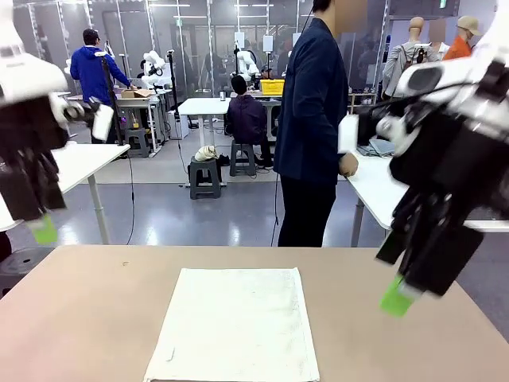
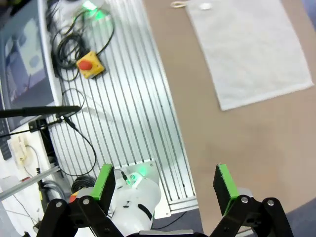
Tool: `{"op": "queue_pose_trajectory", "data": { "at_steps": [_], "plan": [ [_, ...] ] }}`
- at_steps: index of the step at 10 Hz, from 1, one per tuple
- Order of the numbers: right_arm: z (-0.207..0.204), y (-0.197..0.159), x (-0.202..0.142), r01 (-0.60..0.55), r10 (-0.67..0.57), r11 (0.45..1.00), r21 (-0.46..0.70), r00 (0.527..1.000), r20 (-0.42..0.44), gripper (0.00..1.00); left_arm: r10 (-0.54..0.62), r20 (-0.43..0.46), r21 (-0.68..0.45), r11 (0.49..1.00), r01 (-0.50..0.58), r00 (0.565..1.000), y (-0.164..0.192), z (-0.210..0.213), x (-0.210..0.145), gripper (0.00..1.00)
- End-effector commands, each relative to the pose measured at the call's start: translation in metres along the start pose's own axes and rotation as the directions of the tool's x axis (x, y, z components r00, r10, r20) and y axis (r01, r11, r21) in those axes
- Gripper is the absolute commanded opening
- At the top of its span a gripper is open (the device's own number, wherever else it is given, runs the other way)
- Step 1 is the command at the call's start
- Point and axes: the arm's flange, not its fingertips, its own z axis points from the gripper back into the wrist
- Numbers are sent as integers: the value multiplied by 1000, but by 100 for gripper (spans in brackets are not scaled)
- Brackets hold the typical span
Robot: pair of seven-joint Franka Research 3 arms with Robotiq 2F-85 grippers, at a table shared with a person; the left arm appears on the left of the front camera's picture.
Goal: Fold the towels and place them in the basket.
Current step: When a person lays out a Towel with hook on the table, fold it in half twice.
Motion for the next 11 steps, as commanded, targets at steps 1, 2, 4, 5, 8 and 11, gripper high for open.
{"op": "queue_pose_trajectory", "data": {
  "at_steps": [1, 2, 4, 5, 8, 11],
  "plan": [
    [-35, 8, 5, -127, 127, 992, 11, 992, -8, 100, -115, 43, 8, 993, 115, 992, -23, -40, 2, 100],
    [-57, 14, 5, -166, 166, 986, 11, 986, -27, 100, -168, 33, 2, 986, 168, 985, -33, -61, 5, 100],
    [-98, 18, 6, -243, 245, 969, 30, 967, -69, 100, -266, 23, -39, 963, 267, 964, -47, -98, 11, 100],
    [-112, 15, 8, -280, 282, 959, 39, 957, -69, 100, -307, 24, -62, 950, 308, 952, -49, -109, 14, 100],
    [-147, 3, 17, -305, 308, 952, 36, 942, -136, 100, -451, 75, -81, 886, 456, 889, -58, -140, 33, 100],
    [-135, 2, 29, -283, 288, 958, 56, 949, -130, 100, -420, 23, -83, 903, 421, 907, -62, -138, 32, 100]
  ]
}}
